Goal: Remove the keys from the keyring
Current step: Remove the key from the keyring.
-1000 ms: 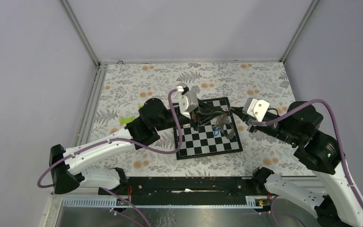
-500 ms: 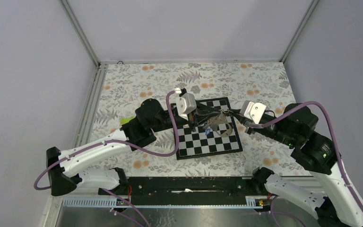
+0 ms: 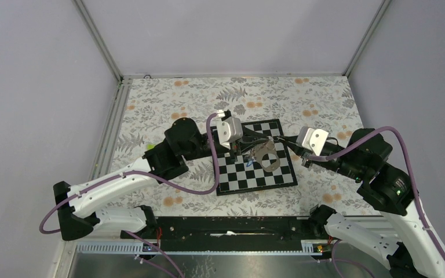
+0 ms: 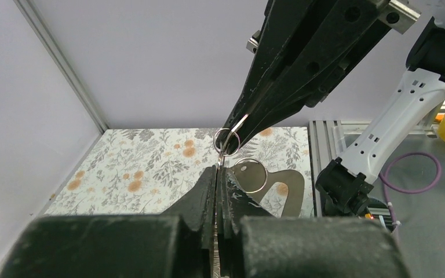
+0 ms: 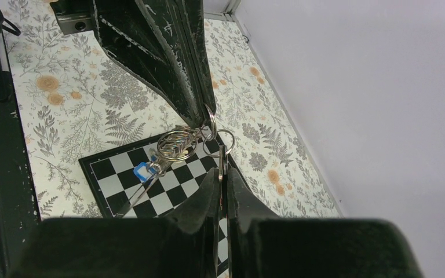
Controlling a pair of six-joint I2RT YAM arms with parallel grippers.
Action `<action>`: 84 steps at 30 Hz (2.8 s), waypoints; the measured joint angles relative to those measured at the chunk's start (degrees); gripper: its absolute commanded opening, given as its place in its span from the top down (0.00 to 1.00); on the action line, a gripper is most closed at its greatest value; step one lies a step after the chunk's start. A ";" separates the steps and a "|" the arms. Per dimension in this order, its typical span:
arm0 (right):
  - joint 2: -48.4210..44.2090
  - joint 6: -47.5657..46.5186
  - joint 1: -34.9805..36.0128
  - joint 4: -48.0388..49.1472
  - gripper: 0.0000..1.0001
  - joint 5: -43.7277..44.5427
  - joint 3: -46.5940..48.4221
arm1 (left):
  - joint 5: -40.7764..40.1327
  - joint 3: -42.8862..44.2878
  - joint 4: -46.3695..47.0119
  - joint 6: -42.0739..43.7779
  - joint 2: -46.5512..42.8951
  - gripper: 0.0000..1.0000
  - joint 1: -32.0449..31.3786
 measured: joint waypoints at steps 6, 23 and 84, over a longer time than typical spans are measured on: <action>0.02 0.02 0.00 0.00 1.00 -1.33 0.00 | 0.09 2.05 -3.87 1.46 1.05 1.00 -0.07; -3.89 4.92 0.00 1.92 0.97 -1.33 -5.01 | 0.15 3.54 -10.97 6.80 1.33 1.00 -0.33; 0.44 9.01 -0.07 2.58 1.00 -4.13 -1.36 | 0.31 -8.48 5.20 -0.72 -1.66 0.65 0.22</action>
